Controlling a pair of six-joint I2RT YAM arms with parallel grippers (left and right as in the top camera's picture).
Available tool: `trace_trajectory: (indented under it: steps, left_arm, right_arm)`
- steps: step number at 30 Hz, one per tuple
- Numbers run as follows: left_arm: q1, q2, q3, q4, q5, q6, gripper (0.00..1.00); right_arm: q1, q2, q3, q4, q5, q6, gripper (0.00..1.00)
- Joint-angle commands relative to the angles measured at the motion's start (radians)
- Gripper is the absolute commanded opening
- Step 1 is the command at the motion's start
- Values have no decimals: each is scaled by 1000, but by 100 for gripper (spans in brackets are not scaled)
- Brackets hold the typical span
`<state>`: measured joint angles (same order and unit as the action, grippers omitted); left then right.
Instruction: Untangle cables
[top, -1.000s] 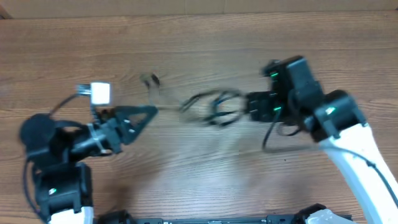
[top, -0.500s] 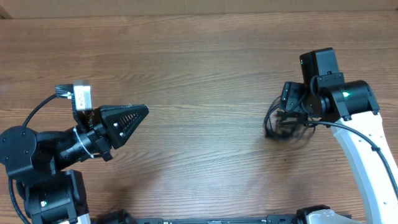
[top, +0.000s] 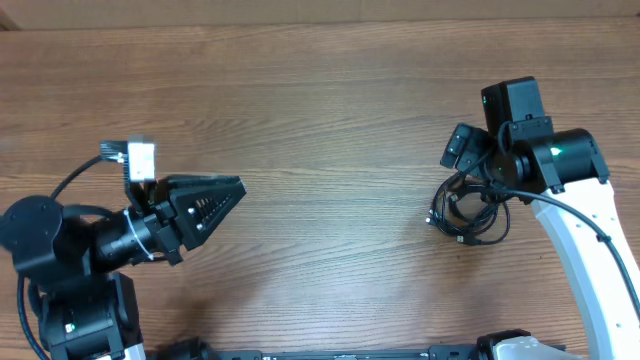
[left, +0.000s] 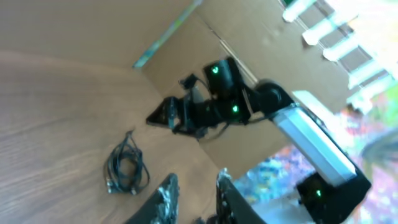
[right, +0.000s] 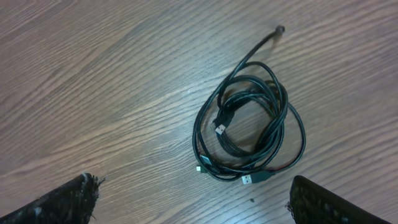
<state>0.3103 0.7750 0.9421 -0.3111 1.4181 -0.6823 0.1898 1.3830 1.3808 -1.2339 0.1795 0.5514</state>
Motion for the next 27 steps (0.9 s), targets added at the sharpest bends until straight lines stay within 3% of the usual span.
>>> trace_trajectory:
  steps: [1, 3, 7, 17, 27]
  left_arm:
    - [6, -3, 9, -134, -95, 205, 21]
    - [-15, -3, 9, -278, -228, 307, 20]
    - [-106, 3, 9, -422, -476, 422, 20]
    - [-465, 110, 9, -487, -1135, 387, 21]
    - [-692, 253, 9, -463, -1329, 288, 20]
  right_arm:
    - [-1, 24, -20, 6, -2, 55, 96]
    - [-2, 33, -36, 11, -2, 55, 97]
    - [-2, 44, -51, 29, -2, 54, 97]
    - [-3, 82, -52, 39, -1, 50, 100]
    - [-65, 225, -52, 60, -2, 106, 100]
